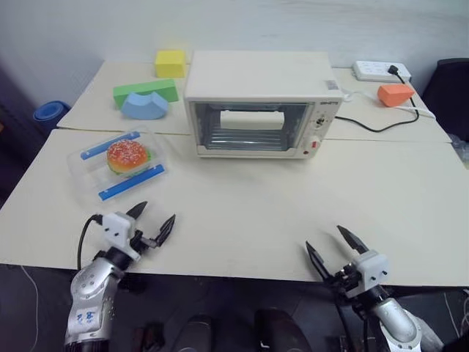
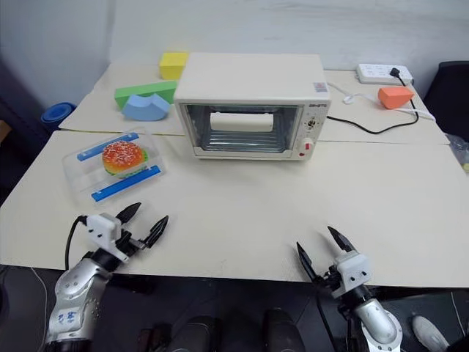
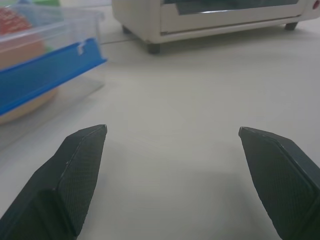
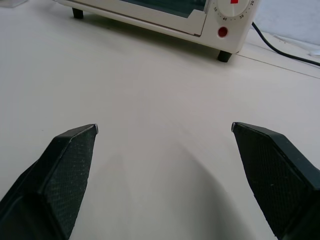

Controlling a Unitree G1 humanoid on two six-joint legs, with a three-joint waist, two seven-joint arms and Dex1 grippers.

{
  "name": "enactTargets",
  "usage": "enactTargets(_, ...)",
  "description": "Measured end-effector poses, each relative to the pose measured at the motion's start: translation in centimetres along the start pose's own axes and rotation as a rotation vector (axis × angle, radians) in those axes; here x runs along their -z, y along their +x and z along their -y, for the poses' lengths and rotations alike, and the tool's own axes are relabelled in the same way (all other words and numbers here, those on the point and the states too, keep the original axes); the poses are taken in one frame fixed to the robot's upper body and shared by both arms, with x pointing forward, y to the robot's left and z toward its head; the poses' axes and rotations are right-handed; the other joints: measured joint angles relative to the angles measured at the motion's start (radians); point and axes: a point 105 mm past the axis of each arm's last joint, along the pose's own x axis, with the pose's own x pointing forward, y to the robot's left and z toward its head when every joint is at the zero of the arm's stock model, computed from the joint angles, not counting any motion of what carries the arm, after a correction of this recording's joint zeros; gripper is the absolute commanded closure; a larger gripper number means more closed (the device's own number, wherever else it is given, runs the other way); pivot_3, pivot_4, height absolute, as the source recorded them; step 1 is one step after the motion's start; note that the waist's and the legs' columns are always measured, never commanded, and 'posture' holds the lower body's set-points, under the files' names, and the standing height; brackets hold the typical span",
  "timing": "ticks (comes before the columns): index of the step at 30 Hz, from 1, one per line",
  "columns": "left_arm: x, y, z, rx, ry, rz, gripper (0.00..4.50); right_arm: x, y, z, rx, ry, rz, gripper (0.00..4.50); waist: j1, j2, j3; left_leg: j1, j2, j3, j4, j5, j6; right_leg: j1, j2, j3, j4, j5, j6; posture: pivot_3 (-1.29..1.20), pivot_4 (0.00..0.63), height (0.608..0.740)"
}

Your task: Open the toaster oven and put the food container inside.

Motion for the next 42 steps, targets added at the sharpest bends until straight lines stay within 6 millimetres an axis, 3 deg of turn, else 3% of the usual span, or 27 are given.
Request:
enactTargets(6, -0.7, -0.3, 0.0, 0.071, -0.018, -0.025, 0.00, -0.8, 1.7, 0.3, -0.058, 0.049, 0.046, 0.02, -0.001, 0.000, 0.000, 0.000, 0.001, 0.000, 0.001, 0.000, 0.000, 0.000, 0.000, 0.000, 0.000, 0.000, 0.000, 0.00, 0.150, 0.740)
enactTargets(11, -4.9, -1.0, 1.2, 0.330, -0.127, 0.040, 0.00, -4.6, 6.4, 1.8, -0.198, 0.089, 0.097, 0.02, -0.002, 0.001, 0.001, -0.001, 0.002, -0.001, 0.001, 0.000, -0.001, -0.001, 0.000, -0.001, 0.001, -0.001, -0.002, 0.00, 0.150, 0.740)
enactTargets(15, -9.1, -1.2, 0.5, 0.463, -0.101, 0.072, 0.00, -8.0, 10.1, 3.0, -0.284, 0.095, 0.120, 0.02, -0.002, 0.002, 0.002, -0.001, 0.002, -0.002, 0.001, 0.000, -0.001, -0.001, 0.000, -0.002, 0.001, -0.002, -0.003, 0.00, 0.150, 0.740)
enactTargets(18, -10.5, -0.9, 0.0, 0.495, -0.082, 0.103, 0.00, -9.9, 12.5, 3.3, -0.329, 0.104, 0.135, 0.02, -0.002, 0.003, 0.002, -0.001, 0.002, -0.001, 0.000, 0.000, -0.001, -0.002, 0.001, -0.002, 0.001, -0.002, -0.003, 0.00, 0.150, 0.740)
enactTargets(21, -11.0, -0.2, -0.5, 0.481, -0.087, 0.123, 0.00, -11.4, 14.8, 3.1, -0.366, 0.128, 0.151, 0.02, -0.002, 0.003, 0.002, -0.002, 0.002, -0.001, 0.001, 0.000, -0.002, -0.003, 0.001, -0.002, 0.001, -0.002, -0.003, 0.00, 0.150, 0.740)
enactTargets(25, -11.1, 0.4, -0.1, 0.471, -0.102, 0.142, 0.00, -13.1, 16.7, 1.4, -0.422, 0.169, 0.196, 0.02, -0.005, 0.003, 0.002, -0.007, 0.002, -0.001, 0.001, 0.002, -0.004, -0.010, 0.001, -0.002, 0.002, -0.001, -0.003, 0.00, 0.150, 0.740)
enactTargets(28, -10.6, 0.4, 0.3, 0.460, -0.121, 0.137, 0.00, -13.6, 17.1, 0.8, -0.448, 0.174, 0.196, 0.02, -0.004, 0.003, 0.002, -0.018, 0.002, -0.001, 0.004, 0.003, -0.007, -0.019, 0.001, -0.002, 0.007, -0.001, -0.002, 0.00, 0.150, 0.740)
enactTargets(32, -10.1, 0.6, 0.5, 0.446, -0.124, 0.124, 0.00, -13.4, 17.4, -0.5, -0.487, 0.189, 0.166, 0.02, -0.003, 0.003, 0.002, -0.019, 0.001, 0.000, 0.005, 0.003, -0.007, -0.020, 0.000, -0.001, 0.006, -0.001, -0.002, 0.00, 0.150, 0.740)
enactTargets(38, -10.1, 0.8, 0.8, 0.439, -0.115, 0.130, 0.00, -15.5, 18.3, -1.0, -0.508, 0.156, 0.216, 0.02, -0.004, 0.003, 0.002, -0.018, 0.001, -0.001, 0.005, 0.003, -0.006, -0.019, 0.001, -0.002, 0.007, -0.001, -0.002, 0.00, 0.150, 0.740)
enactTargets(42, -10.1, 0.9, 0.8, 0.436, -0.106, 0.129, 0.00, -15.5, 18.4, -1.2, -0.515, 0.157, 0.212, 0.02, -0.004, 0.003, 0.002, -0.018, 0.001, -0.001, 0.005, 0.003, -0.006, -0.019, 0.001, -0.001, 0.008, -0.001, -0.002, 0.00, 0.150, 0.740)
